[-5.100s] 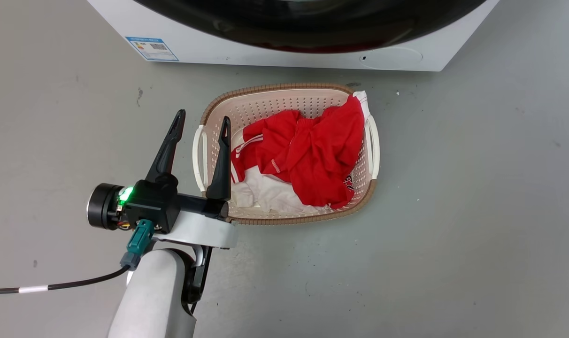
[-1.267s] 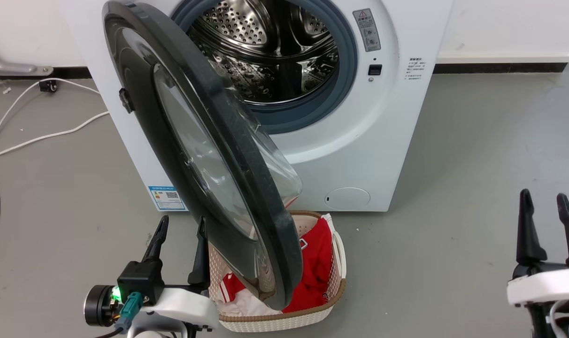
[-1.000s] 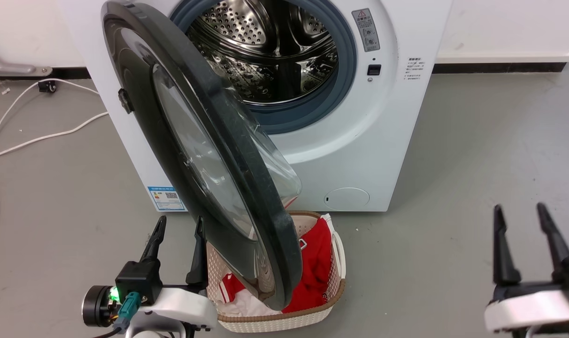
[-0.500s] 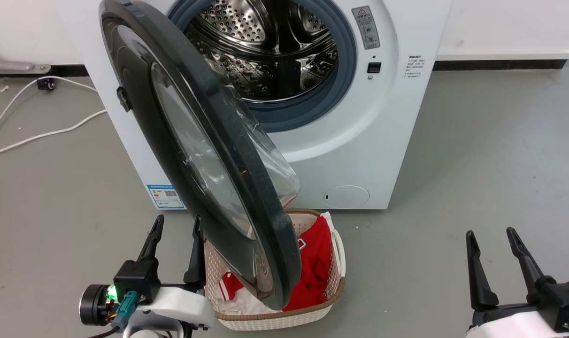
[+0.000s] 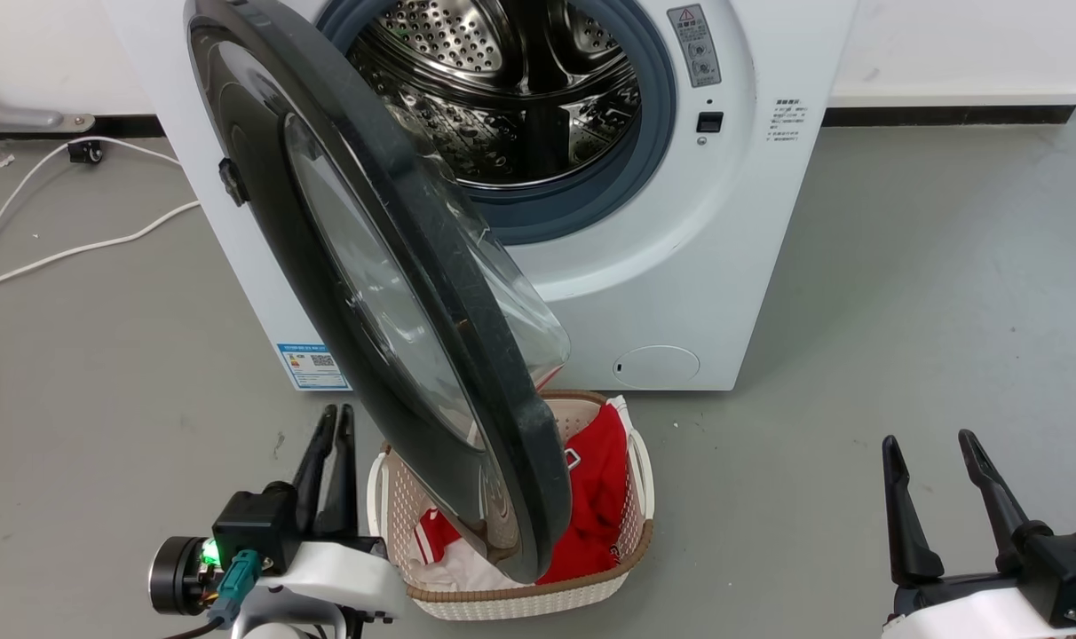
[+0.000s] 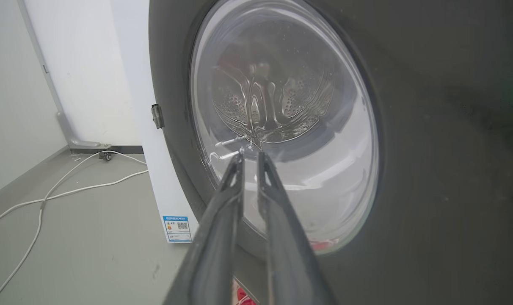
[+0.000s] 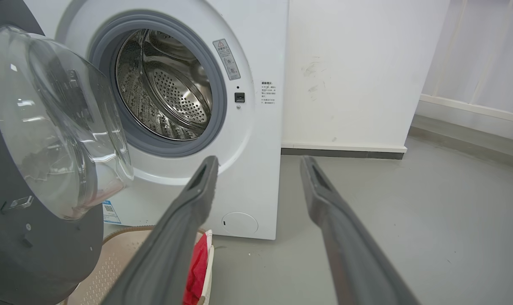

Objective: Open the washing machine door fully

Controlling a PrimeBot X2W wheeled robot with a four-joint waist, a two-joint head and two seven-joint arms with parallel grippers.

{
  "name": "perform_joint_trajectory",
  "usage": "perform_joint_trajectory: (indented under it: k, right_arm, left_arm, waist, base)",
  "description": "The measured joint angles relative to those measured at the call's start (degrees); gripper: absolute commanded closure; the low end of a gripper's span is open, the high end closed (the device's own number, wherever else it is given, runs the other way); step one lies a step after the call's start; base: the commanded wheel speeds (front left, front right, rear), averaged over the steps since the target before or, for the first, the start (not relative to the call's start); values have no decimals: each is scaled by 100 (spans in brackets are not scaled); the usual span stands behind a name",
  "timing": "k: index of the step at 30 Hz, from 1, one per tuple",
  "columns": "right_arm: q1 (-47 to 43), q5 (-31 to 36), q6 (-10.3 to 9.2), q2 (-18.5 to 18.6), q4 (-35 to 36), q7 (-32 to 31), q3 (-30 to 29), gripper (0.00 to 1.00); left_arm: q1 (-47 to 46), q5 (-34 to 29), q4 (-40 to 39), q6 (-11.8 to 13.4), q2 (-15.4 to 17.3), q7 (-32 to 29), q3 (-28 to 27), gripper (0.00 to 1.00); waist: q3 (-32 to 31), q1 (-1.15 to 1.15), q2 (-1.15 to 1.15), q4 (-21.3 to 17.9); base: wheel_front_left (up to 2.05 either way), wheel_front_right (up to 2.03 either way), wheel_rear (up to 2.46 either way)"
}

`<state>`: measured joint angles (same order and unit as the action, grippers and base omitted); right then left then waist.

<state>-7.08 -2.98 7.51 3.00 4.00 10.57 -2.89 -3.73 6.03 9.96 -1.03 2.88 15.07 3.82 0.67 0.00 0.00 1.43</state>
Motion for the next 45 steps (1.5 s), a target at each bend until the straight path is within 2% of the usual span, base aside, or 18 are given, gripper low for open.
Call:
perform_joint_trajectory:
  k: [12, 16, 26, 37, 45]
  right_arm:
    - [0, -7, 0, -1, -30, 32, -5, 0]
    - [0, -19, 0, -1, -47, 45, -1, 0]
    - [-1, -65, 0, -1, -127, 67, -11, 0]
    - [-10, -87, 0, -2, -169, 45, -38, 0]
    - [-25, -87, 0, -2, -169, 20, -34, 0]
  left_arm:
    - [0, -7, -85, -5, 1, 0, -19, 100]
    - [-12, 20, -332, 7, 1, 0, -59, 100]
    - [-187, -35, -1379, 129, 1, 0, -211, 100]
    - [-332, -60, -2954, 297, 2, 1, -230, 100]
    - [-328, 58, -3761, 245, 1, 1, 299, 100]
  waist:
    - [6, 0, 0, 5]
    - [-3, 0, 0, -1]
    - [-51, 0, 0, 5]
    - [-137, 0, 0, 11]
    - [-187, 0, 0, 5]
  base:
    - [0, 0, 0]
    - [0, 0, 0]
    - [0, 0, 0]
    - [0, 0, 0]
    - [0, 0, 0]
